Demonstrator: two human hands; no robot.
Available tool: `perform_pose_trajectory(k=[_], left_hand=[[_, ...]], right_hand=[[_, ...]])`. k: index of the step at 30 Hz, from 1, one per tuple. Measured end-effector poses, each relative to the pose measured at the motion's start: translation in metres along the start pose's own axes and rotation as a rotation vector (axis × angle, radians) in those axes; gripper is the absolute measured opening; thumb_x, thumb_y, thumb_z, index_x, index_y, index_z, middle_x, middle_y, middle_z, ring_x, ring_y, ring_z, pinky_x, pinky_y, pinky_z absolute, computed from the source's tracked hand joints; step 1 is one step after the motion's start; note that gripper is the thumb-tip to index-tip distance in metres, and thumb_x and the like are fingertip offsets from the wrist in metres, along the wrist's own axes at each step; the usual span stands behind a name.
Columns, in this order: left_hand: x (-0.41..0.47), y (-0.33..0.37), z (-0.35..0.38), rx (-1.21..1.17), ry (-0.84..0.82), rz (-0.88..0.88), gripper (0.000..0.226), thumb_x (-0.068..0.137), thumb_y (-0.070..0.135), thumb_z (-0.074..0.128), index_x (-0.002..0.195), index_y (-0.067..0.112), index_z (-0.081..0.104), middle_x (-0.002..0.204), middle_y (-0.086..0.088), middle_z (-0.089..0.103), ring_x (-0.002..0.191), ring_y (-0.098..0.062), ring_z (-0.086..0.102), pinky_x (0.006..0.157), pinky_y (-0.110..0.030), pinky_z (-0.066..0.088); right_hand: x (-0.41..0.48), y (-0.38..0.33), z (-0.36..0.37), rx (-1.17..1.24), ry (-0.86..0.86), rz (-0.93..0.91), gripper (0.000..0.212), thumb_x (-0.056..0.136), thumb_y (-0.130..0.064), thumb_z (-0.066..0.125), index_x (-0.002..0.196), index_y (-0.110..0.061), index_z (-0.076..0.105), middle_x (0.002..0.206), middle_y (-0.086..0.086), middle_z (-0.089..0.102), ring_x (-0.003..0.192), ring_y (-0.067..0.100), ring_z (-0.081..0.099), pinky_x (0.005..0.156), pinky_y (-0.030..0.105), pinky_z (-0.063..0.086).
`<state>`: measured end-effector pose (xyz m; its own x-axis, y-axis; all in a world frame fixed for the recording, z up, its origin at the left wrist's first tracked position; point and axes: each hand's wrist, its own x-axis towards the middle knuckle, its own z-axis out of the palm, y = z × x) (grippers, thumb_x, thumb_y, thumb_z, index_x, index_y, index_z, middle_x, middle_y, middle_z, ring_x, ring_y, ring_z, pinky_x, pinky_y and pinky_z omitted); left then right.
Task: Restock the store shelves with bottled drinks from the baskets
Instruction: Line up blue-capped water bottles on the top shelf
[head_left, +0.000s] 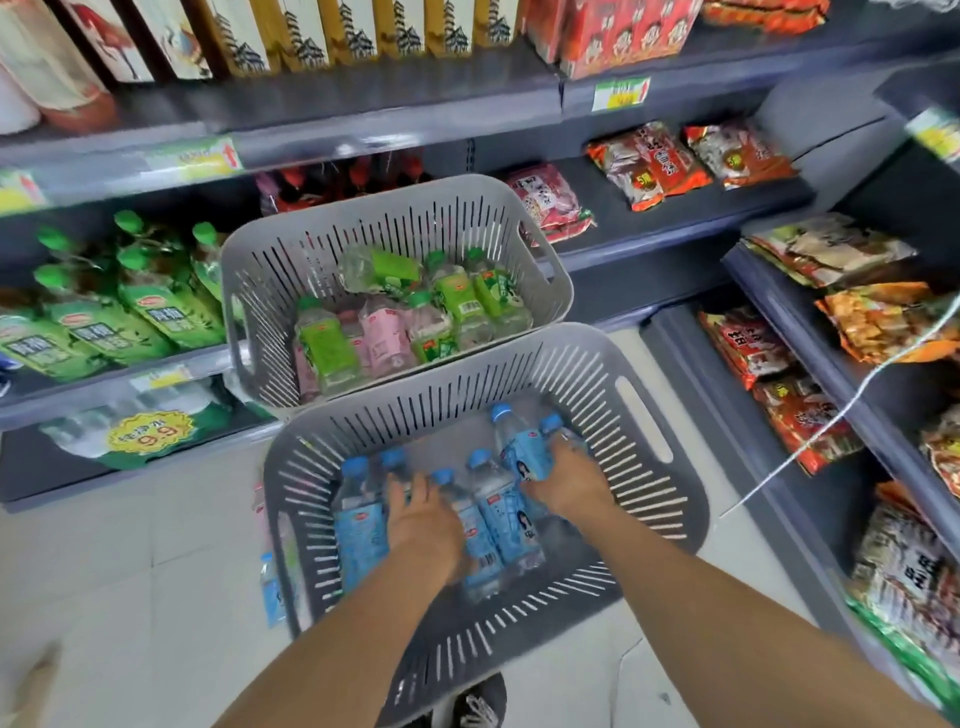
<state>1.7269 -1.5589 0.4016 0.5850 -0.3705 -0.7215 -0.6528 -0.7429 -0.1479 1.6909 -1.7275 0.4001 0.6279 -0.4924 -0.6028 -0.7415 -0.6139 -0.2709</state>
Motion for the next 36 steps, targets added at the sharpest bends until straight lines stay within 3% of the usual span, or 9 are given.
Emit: perform_pose_trajectory(k=[3,9,12,17,21,29,32,34,36], left_hand=[[0.010,0.002,0.005,0.032,-0.021,0.004,0.105,0.077,0.079,0.041,0.150,0.005,0.022,0.160,-0.016,0.005,0.146,-0.034,-0.012,0.109,-0.065,-0.014],[0.020,0.005,0.010,-0.175,0.000,-0.036,0.110,0.070,0.067,0.065,0.149,0.004,0.022,0.159,-0.021,-0.001,0.145,-0.035,-0.017,0.106,-0.067,-0.019],[0.021,0.004,0.009,-0.258,0.002,-0.029,0.095,0.074,0.056,0.069,0.145,0.005,0.031,0.159,-0.018,0.001,0.146,-0.033,-0.017,0.106,-0.067,-0.019],[0.021,0.003,0.001,-0.413,-0.006,-0.028,0.052,0.083,0.046,0.063,0.121,0.011,0.054,0.154,-0.010,0.028,0.147,-0.029,-0.014,0.106,-0.065,-0.021],[0.025,0.012,0.006,-0.493,0.056,-0.107,0.088,0.072,0.058,0.069,0.138,0.010,0.036,0.158,-0.015,0.015,0.148,-0.026,-0.007,0.107,-0.060,-0.023],[0.011,0.018,0.006,-0.586,0.297,-0.118,0.084,0.064,0.044,0.078,0.128,0.012,0.034,0.121,0.002,0.051,0.128,-0.018,0.041,0.118,-0.050,0.000],[0.003,0.021,0.011,-0.672,0.324,-0.044,0.099,0.070,0.036,0.076,0.144,0.009,0.015,0.134,0.001,0.043,0.132,-0.018,0.038,0.119,-0.044,0.004],[-0.001,0.021,0.009,-0.859,0.293,0.014,0.108,0.071,0.025,0.079,0.149,0.012,0.005,0.142,-0.002,0.031,0.126,-0.018,0.042,0.107,-0.032,0.034],[-0.003,0.020,0.000,-1.021,0.245,0.027,0.110,0.066,0.015,0.084,0.149,0.014,0.010,0.136,-0.003,0.030,0.113,-0.017,0.047,0.083,-0.019,0.043]], right_hand=[[0.010,0.000,0.002,-0.074,0.044,-0.002,0.076,0.075,-0.053,0.072,0.132,-0.010,0.046,0.129,0.014,0.052,0.118,0.029,0.053,0.096,0.034,0.045],[0.018,-0.001,0.003,-0.195,0.043,-0.008,0.075,0.067,-0.047,0.079,0.123,-0.009,0.048,0.120,0.012,0.056,0.110,0.026,0.057,0.085,0.032,0.050],[0.019,-0.003,-0.003,-0.234,0.012,0.007,0.068,0.067,-0.044,0.079,0.120,-0.010,0.052,0.118,0.009,0.059,0.109,0.024,0.058,0.084,0.031,0.049],[0.022,0.000,-0.011,-0.123,-0.078,0.060,0.077,0.062,-0.037,0.084,0.126,-0.013,0.048,0.120,0.007,0.057,0.108,0.024,0.059,0.084,0.031,0.050],[0.022,-0.001,-0.013,-0.111,-0.089,0.058,0.073,0.063,-0.037,0.083,0.124,-0.013,0.050,0.117,0.005,0.060,0.105,0.022,0.061,0.083,0.030,0.051],[0.022,0.005,-0.018,0.009,-0.134,0.062,0.066,0.068,-0.030,0.080,0.126,-0.019,0.051,0.101,-0.003,0.057,0.087,0.016,0.055,0.072,0.026,0.045],[0.020,0.005,-0.019,0.038,-0.128,0.066,0.068,0.068,-0.031,0.080,0.128,-0.020,0.050,0.100,-0.004,0.056,0.087,0.016,0.054,0.072,0.026,0.044],[0.019,0.005,-0.021,0.084,-0.136,0.075,0.069,0.066,-0.033,0.080,0.127,-0.019,0.051,0.100,-0.003,0.058,0.086,0.016,0.057,0.070,0.025,0.045],[0.015,0.003,-0.021,0.200,-0.159,0.088,0.066,0.061,-0.034,0.080,0.120,-0.014,0.058,0.096,-0.002,0.064,0.081,0.016,0.063,0.066,0.027,0.050]])
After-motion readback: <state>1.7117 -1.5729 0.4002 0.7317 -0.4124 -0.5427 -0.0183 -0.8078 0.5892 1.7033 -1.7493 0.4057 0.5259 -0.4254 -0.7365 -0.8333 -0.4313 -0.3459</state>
